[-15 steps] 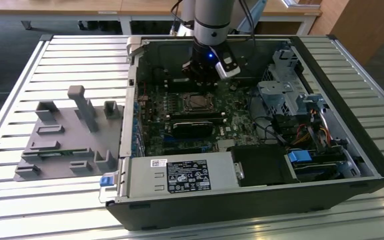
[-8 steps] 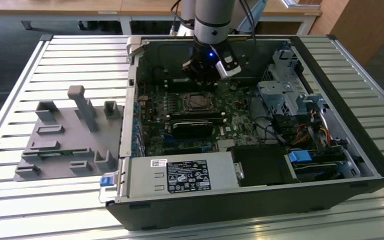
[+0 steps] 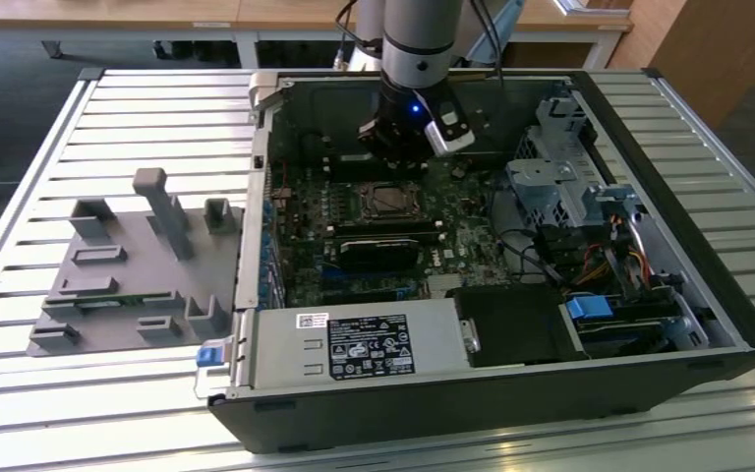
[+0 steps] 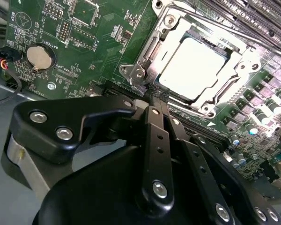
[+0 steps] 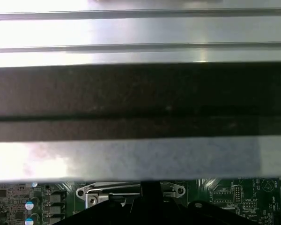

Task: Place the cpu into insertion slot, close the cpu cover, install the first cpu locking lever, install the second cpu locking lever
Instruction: 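Install the first cpu locking lever, then install the second cpu locking lever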

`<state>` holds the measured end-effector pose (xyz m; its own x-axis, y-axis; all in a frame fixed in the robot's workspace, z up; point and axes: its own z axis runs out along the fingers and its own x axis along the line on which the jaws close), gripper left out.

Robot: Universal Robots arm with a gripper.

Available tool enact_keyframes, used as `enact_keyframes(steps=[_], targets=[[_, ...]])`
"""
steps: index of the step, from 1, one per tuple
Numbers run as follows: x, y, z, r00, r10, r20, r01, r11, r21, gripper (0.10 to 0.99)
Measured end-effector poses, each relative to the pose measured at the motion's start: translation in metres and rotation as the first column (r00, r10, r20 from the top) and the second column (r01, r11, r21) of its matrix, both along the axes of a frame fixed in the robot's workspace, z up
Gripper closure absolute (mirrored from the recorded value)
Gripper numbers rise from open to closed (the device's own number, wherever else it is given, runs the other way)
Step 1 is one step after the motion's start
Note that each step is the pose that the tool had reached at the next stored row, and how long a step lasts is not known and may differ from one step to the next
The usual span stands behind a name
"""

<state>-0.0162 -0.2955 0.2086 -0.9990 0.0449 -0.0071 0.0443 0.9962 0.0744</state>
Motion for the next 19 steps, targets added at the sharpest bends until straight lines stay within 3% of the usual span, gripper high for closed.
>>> enact_keyframes(steps=[19], targets=[[0.0000, -0.0080, 0.0001, 1.0000, 0.000, -0.0001, 0.000, 1.0000, 0.000, 0.980]])
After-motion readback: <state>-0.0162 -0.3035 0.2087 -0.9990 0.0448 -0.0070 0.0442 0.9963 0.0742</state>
